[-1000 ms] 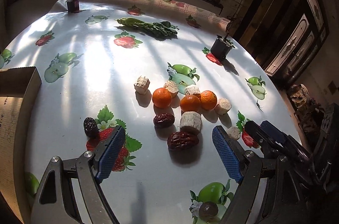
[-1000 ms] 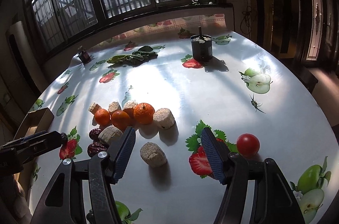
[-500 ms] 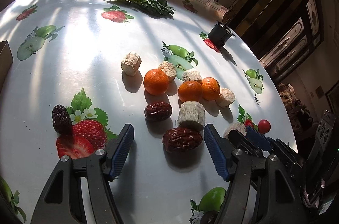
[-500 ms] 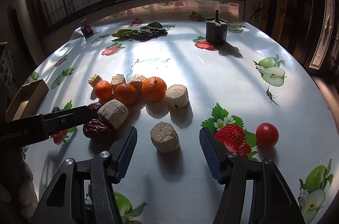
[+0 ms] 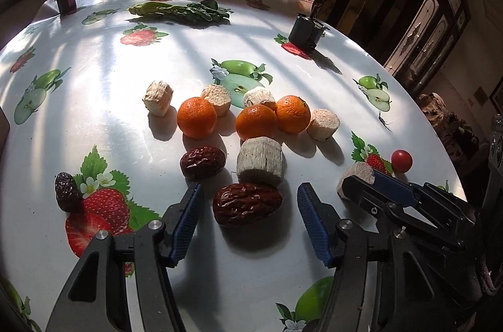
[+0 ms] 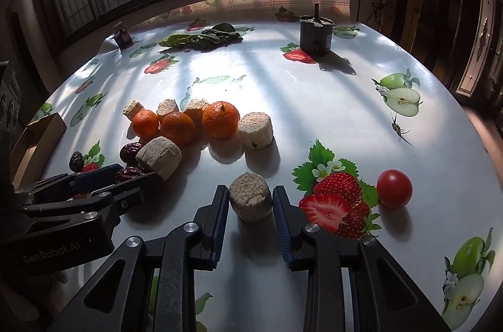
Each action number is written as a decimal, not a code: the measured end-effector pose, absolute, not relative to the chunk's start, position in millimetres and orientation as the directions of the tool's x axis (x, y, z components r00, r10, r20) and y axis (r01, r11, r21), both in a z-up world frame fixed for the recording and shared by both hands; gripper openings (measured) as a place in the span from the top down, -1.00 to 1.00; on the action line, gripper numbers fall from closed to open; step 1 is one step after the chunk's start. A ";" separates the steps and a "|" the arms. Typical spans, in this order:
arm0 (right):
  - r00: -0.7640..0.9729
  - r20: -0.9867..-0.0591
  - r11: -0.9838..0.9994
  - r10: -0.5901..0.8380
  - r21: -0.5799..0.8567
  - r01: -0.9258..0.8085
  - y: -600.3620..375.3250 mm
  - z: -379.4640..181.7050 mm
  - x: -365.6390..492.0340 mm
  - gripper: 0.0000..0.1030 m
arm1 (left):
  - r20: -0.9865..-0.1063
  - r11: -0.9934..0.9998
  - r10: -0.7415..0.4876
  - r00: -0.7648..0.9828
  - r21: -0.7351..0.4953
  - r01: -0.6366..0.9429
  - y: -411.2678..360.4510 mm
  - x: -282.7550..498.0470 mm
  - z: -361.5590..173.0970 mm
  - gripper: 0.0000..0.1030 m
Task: Organize fruits
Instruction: 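Grasp the large red date with the left tool while the right grasps a beige round piece, then carry both held items into the cardboard box and open both tools, then move both open tools back to the fruit on the table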
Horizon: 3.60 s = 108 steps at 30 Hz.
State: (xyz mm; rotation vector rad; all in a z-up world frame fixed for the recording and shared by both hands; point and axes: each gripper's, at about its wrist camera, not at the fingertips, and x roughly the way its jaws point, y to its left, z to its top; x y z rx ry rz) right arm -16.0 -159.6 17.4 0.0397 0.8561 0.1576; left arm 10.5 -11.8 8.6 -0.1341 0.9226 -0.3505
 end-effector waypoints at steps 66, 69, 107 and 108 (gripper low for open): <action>0.474 -0.758 0.811 0.448 0.122 -0.572 197.0 58.5 20.4 -0.07 | -0.811 0.899 -0.052 0.583 -0.292 -0.327 372.0 -10.7 55.7 -0.05; 0.515 -0.721 0.816 0.463 0.119 -0.566 168.6 80.6 2.5 -0.07 | -0.779 0.904 -0.024 0.627 -0.284 -0.319 360.4 -33.8 80.3 -0.22; 0.568 -0.748 0.939 0.343 0.279 -0.200 -144.2 30.6 -96.3 -0.43 | -0.782 0.924 -0.261 0.566 -0.373 -0.089 129.7 -19.0 44.2 -0.56; 0.566 -0.752 0.941 0.337 0.269 -0.204 -143.0 30.8 -97.3 -0.43 | -0.784 0.930 -0.239 0.573 -0.355 -0.097 128.2 -12.7 39.7 -0.42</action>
